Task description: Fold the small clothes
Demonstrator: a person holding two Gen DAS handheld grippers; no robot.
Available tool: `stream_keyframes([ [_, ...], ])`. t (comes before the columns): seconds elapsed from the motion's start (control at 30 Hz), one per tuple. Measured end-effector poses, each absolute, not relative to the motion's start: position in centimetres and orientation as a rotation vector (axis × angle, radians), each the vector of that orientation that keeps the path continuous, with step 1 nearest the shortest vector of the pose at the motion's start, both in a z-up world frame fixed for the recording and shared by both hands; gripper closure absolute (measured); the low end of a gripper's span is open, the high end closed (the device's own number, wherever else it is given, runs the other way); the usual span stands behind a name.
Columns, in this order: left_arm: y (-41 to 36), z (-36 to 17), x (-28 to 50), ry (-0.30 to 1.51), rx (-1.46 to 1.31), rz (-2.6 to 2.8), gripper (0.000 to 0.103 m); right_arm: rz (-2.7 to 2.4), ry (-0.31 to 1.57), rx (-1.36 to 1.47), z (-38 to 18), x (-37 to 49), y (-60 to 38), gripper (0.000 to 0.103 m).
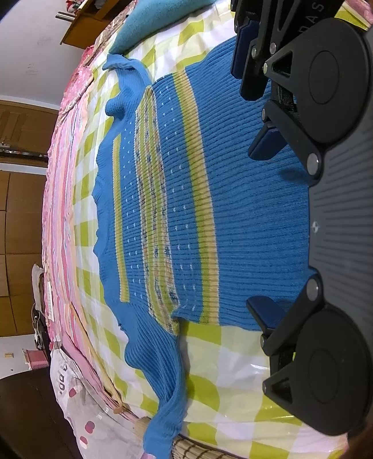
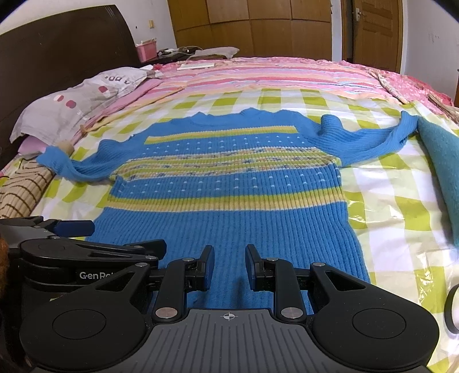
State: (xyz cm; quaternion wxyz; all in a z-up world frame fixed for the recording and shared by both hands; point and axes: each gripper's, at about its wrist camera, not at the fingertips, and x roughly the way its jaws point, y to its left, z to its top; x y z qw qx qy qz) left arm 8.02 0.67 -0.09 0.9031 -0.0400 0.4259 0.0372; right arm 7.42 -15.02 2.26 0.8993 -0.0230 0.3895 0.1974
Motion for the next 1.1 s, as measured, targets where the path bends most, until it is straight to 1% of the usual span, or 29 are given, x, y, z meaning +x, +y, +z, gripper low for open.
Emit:
stream_keyframes([
  [0.23,0.7,-0.1,9.1,0.881,-0.082,0.081,0.0,0.405,0.794,-0.022,2.4,8.5,-15.8,0.079],
  [0.83,-0.9,0.0,11.0,0.885,-0.057,0.062,0.0,0.354,0.776,-0.074,2.9,10.9,-17.7,0.079],
  [0.93,-1.2,0.2,11.2,0.88,-0.06,0.049,0.0,0.33,0.785,-0.063,3.2,11.8,-18.7,0.079],
  [1.1,-1.8,0.5,12.1,0.864,-0.063,0.03,0.0,0.279,0.749,-0.073,3.7,14.1,-20.7,0.079],
])
